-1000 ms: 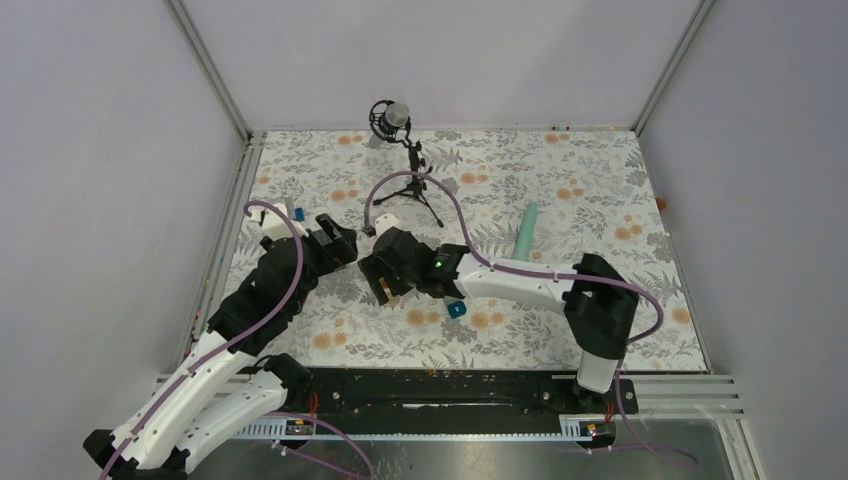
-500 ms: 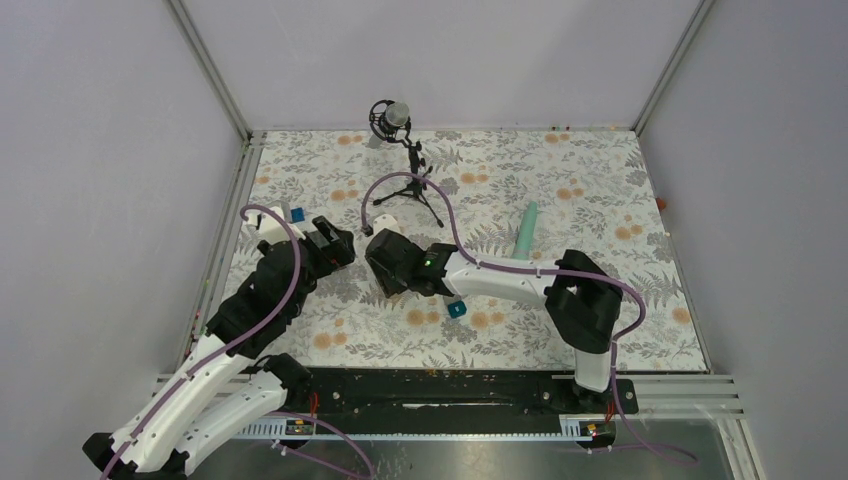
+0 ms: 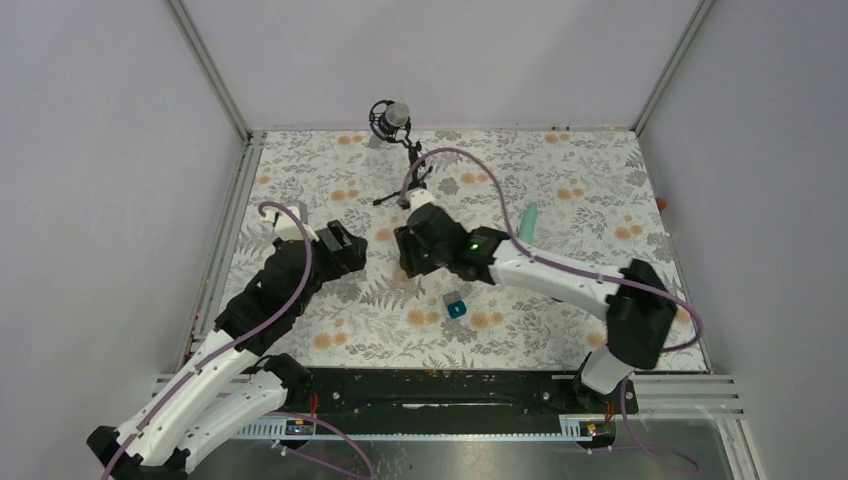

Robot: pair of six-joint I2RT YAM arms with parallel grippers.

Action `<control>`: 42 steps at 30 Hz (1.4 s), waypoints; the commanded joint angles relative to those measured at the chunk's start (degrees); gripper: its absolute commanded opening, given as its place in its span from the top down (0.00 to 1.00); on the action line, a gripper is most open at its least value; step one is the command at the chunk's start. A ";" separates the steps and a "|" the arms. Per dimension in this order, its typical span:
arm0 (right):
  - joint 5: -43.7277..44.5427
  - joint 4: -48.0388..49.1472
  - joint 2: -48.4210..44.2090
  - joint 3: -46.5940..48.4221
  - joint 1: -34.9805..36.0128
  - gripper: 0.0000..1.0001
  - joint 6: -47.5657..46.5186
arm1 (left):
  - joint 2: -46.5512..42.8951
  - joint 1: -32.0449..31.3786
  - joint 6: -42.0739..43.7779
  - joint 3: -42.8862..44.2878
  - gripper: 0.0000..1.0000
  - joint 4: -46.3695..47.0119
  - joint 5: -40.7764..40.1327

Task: Sort the pills into containers

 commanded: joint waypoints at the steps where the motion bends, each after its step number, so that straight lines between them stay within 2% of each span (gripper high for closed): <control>1: -13.08 2.07 -11.43 -3.86 -5.46 0.74 -5.87 | 2.32 0.21 4.82 -1.08 0.01 8.89 13.74; 4: -21.81 1.11 -16.91 -7.08 -9.15 0.73 -9.42 | 5.20 -0.15 7.80 -0.48 0.03 12.99 24.03; 9: -28.44 -1.08 -24.09 -9.91 -13.55 0.73 -9.68 | 7.25 -3.72 13.91 0.35 0.04 18.76 35.37; 12: -31.70 -2.53 -27.70 -10.38 -15.14 0.72 -8.92 | 8.26 -6.12 19.29 1.91 0.04 18.79 40.88; 15: -38.50 -7.26 -29.60 -8.76 -16.29 0.70 -10.73 | 10.19 -7.14 22.72 3.70 0.04 17.57 48.43; 21: -41.94 -10.53 -30.92 -6.54 -16.77 0.69 -12.37 | 13.55 -9.23 27.25 5.37 0.05 18.42 57.91; 24: -43.30 -9.99 -30.99 -5.98 -16.81 0.69 -12.13 | 15.24 -9.47 28.68 5.34 0.09 18.68 59.78; 29: -45.71 -8.80 -31.73 -5.60 -17.22 0.69 -11.94 | 16.79 -9.48 29.38 4.40 0.24 21.18 61.30; 31: -46.34 -8.36 -31.92 -5.59 -17.50 0.69 -11.69 | 16.74 -9.48 28.86 3.63 0.26 23.40 61.83; 34: -47.30 -6.91 -32.59 -6.12 -17.92 0.69 -10.56 | 16.65 -9.44 28.52 2.76 0.21 25.44 61.59; 39: -49.39 -4.50 -33.14 -7.22 -18.38 0.69 -8.86 | 16.92 -9.48 28.68 1.99 0.21 26.70 60.86; 42: -50.44 -3.75 -33.54 -7.45 -18.87 0.69 -8.06 | 16.93 -9.47 29.36 2.39 0.26 24.99 60.23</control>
